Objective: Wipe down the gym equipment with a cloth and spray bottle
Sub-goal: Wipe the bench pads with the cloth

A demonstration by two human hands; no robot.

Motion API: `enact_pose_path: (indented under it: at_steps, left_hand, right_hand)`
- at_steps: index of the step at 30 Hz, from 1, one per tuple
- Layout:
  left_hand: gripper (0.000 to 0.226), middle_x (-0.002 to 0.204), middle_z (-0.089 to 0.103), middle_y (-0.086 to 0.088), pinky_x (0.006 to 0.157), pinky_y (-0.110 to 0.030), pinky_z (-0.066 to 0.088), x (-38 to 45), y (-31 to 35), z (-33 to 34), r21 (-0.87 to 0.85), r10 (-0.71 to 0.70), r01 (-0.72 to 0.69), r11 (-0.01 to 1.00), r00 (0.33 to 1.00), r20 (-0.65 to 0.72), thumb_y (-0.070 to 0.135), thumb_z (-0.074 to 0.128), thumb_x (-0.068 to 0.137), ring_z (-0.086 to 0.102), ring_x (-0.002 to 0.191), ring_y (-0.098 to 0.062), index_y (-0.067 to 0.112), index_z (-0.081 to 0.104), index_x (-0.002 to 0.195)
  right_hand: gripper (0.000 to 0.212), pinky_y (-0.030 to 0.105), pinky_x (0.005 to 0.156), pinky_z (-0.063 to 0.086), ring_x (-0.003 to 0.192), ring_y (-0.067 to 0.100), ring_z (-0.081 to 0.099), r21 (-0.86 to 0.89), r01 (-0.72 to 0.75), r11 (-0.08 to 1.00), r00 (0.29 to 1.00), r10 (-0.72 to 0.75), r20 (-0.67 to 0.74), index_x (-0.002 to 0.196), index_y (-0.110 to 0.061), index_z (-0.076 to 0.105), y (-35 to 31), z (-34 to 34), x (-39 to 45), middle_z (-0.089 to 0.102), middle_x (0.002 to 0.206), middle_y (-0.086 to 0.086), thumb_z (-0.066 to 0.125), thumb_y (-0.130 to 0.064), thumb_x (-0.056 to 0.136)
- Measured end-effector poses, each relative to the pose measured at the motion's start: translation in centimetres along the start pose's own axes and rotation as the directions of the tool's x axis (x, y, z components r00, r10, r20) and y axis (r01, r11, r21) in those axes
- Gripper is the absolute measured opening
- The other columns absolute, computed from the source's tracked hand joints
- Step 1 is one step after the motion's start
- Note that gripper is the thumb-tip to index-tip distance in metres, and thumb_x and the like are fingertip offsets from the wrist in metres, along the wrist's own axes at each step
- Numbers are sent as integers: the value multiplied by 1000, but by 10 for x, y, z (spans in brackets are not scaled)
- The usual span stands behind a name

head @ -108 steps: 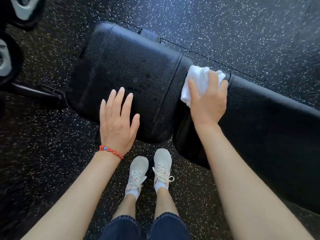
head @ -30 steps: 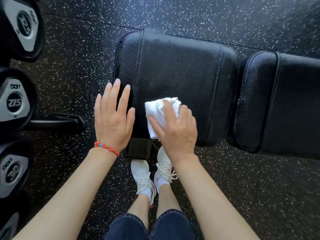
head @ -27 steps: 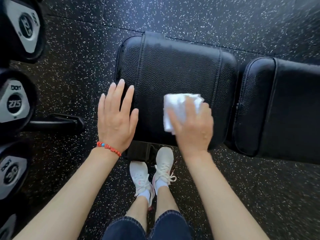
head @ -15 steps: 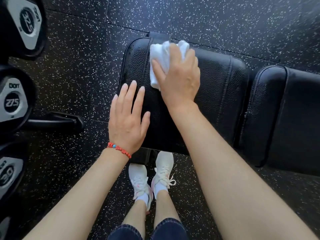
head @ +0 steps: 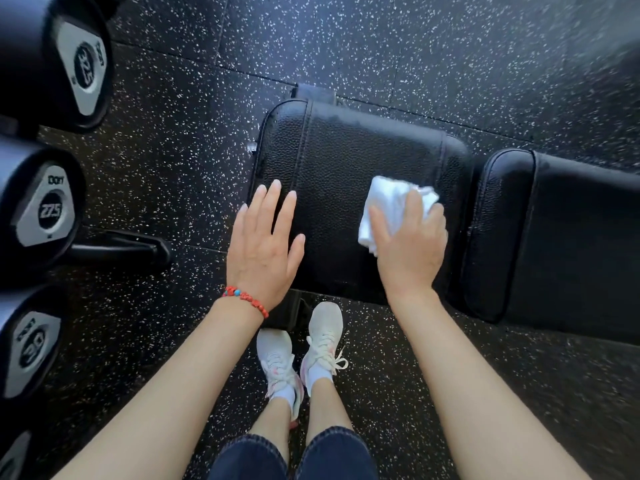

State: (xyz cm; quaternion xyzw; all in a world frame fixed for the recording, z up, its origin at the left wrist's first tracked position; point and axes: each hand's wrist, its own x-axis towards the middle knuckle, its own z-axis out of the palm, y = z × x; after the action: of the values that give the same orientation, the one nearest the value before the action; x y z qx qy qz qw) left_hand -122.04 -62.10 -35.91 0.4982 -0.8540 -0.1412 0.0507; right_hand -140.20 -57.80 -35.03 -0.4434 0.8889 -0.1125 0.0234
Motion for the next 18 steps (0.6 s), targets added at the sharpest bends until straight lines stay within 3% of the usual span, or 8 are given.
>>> enact_pose_path:
  at_steps: [3, 7, 9, 12, 15, 18]
  left_hand:
    - [52, 145, 38, -18, 107, -48, 30, -18, -2, -15, -7, -9, 9, 1000, 999, 32, 30, 37, 92, 32, 134, -33, 4, 41, 137]
    - [52, 142, 42, -17, 106, -47, 32, -48, -3, -44, -17, -28, 29, 999, 998, 59, 31, 36, 92, 34, 132, -33, 3, 43, 135]
    - [52, 141, 43, -18, 105, -48, 35, -59, -2, -63, -19, -37, 38, 999, 997, 63, 31, 36, 92, 37, 131, -34, 2, 45, 134]
    - [51, 138, 46, -19, 102, -51, 39, -73, 1, -95, -25, -61, 62, 998, 997, 52, 31, 37, 91, 41, 128, -36, 1, 47, 131]
    - [50, 136, 48, -19, 99, -52, 41, -83, 4, -128, -31, -87, 88, 996, 996, 24, 30, 38, 91, 42, 126, -37, 0, 49, 129]
    - [50, 136, 49, -19, 100, -51, 41, -94, 11, -162, -32, -125, 124, 992, 992, -10, 31, 38, 91, 42, 126, -36, -1, 51, 129]
  right_hand:
    - [49, 33, 58, 44, 64, 30, 51, 60, 31, 998, 994, -37, 99, 103, -7, 56, 0, -15, -40, 53, 75, 16, 52, -51, 80]
    - [50, 25, 70, 29, 83, 20, 46, 316, -268, 910, 905, 125, 408, 118, -14, 56, -10, -54, -69, 52, 100, 10, 64, -46, 80]
    - [49, 22, 69, 27, 85, 15, 45, 384, -337, 860, 891, 159, 425, 114, -18, 56, -17, -76, -76, 52, 100, 3, 66, -49, 77]
    - [53, 27, 71, 35, 85, 15, 51, 478, -431, 765, 877, 230, 422, 89, -20, 53, -30, -106, -81, 55, 90, -2, 57, -67, 65]
    - [68, 35, 83, 43, 93, 19, 56, 497, -522, 693, 835, 296, 464, 97, -13, 57, -43, -133, -84, 61, 98, 2, 52, -71, 61]
    - [52, 32, 77, 43, 88, 18, 56, 539, -518, 664, 842, 285, 458, 94, -15, 59, -57, -167, -84, 60, 92, 0, 62, -60, 69]
